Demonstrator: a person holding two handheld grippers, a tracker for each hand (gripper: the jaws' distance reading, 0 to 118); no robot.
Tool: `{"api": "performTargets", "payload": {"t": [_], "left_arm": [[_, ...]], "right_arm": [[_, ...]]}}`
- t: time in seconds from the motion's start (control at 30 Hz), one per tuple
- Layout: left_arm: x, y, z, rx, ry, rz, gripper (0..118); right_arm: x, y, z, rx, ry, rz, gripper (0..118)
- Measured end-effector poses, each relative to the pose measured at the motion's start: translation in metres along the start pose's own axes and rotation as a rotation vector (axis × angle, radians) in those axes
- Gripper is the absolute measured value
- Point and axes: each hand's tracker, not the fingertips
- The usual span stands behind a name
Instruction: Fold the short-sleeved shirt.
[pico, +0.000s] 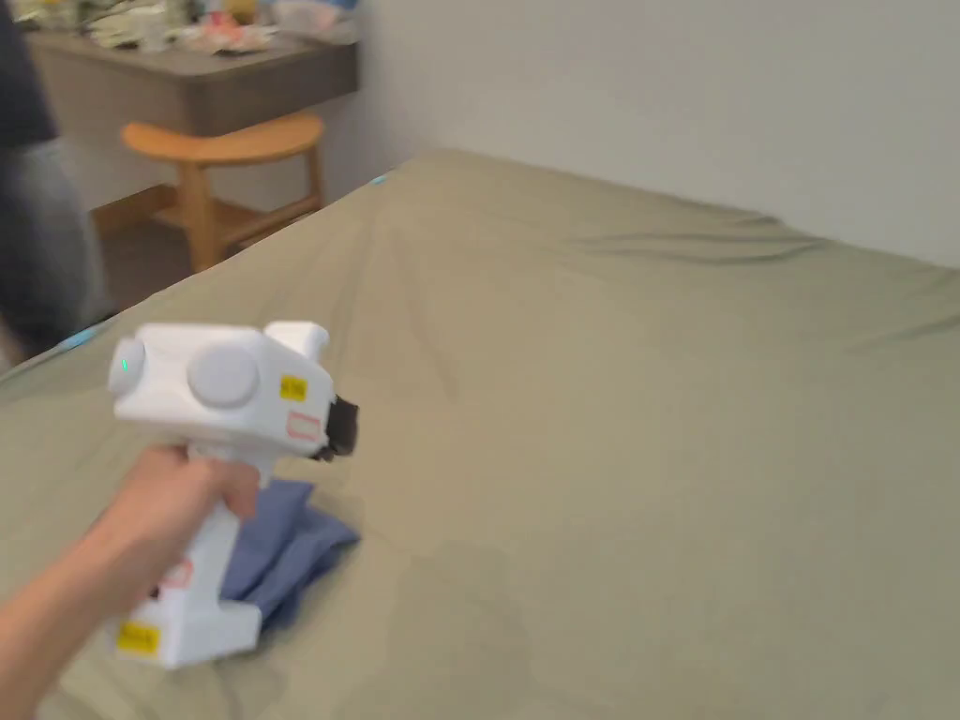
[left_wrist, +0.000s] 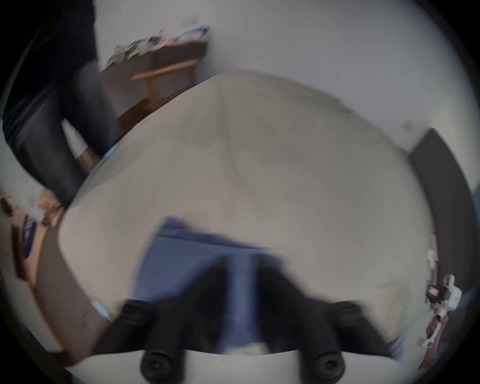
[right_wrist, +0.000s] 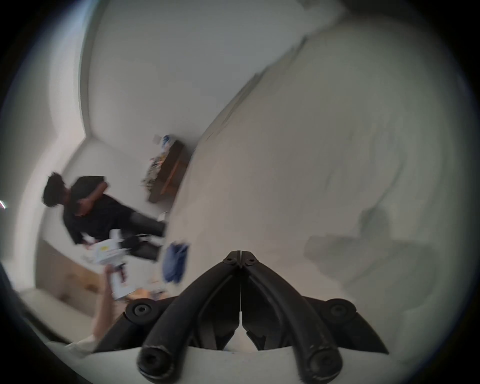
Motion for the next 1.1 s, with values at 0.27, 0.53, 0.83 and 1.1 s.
{"api": "performTargets", "payload": {"t": [0.27,0.53,0.83,1.1], "left_arm": [[0.298,-0.016,0.005,0.205,-0.234,-0.112,0],[0.345,0.029,0.058,0.466,-0.074,-0.342,0],[0.343,0.049,0.081,0.523,-0.022,-0.322,5],[0.329,0.063,0.092,0.443,-0.117,-0.181,118]], "right_arm": [[-0.068,0.085,0.061,0.423,-0.398,0.337,0],[-0.109,0.122,0.103,0.597,-0.501,0.572,0],[-0.121,0.136,0.118,0.609,-0.422,0.55,23],[-0.145,0.142,0.126,0.632,-0.412,0.572,118]]}}
